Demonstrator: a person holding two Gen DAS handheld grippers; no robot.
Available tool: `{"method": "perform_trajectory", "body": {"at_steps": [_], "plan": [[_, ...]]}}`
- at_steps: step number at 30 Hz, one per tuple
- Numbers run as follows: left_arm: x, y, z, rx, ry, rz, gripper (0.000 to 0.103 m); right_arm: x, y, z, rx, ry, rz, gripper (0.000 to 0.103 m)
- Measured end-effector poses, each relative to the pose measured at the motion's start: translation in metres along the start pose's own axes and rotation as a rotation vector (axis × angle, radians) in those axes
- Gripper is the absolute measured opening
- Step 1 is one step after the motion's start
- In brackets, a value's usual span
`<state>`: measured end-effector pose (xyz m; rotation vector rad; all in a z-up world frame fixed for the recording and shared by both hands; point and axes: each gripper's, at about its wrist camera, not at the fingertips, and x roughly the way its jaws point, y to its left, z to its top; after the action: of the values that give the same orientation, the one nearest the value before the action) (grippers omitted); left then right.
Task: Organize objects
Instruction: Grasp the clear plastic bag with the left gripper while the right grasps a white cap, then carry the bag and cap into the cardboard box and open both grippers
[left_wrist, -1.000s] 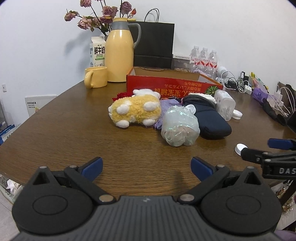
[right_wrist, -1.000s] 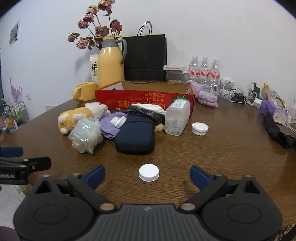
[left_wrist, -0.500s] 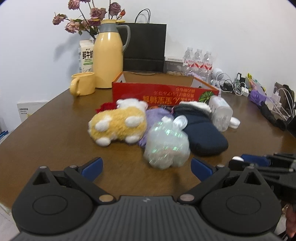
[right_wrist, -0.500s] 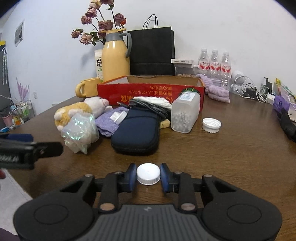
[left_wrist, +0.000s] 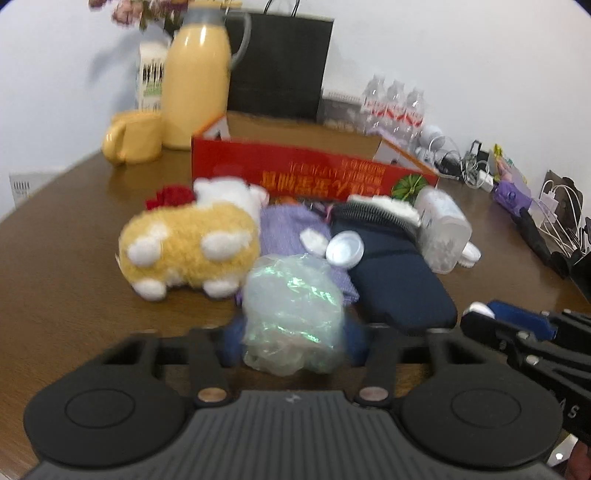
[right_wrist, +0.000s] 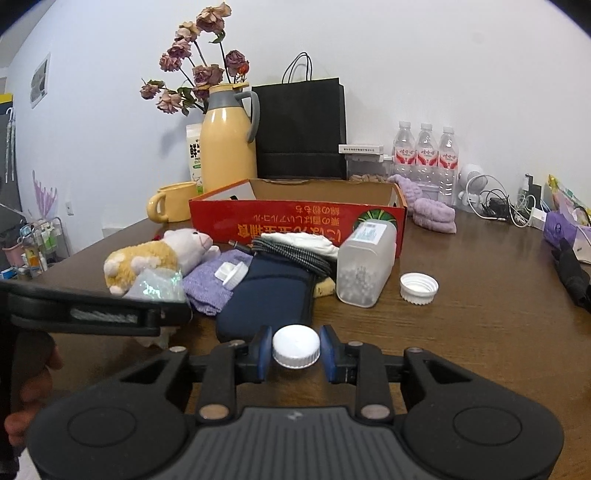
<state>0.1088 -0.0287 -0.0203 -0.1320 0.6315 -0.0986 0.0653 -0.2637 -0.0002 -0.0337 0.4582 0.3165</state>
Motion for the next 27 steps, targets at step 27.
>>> {"method": "perform_trajectory", "body": {"at_steps": [27], "plan": [[0.004, -0.012, 0.133, 0.056, -0.238, 0.009, 0.044, 0.055, -0.024, 0.117, -0.002, -0.206, -0.015, 0.027]]}}
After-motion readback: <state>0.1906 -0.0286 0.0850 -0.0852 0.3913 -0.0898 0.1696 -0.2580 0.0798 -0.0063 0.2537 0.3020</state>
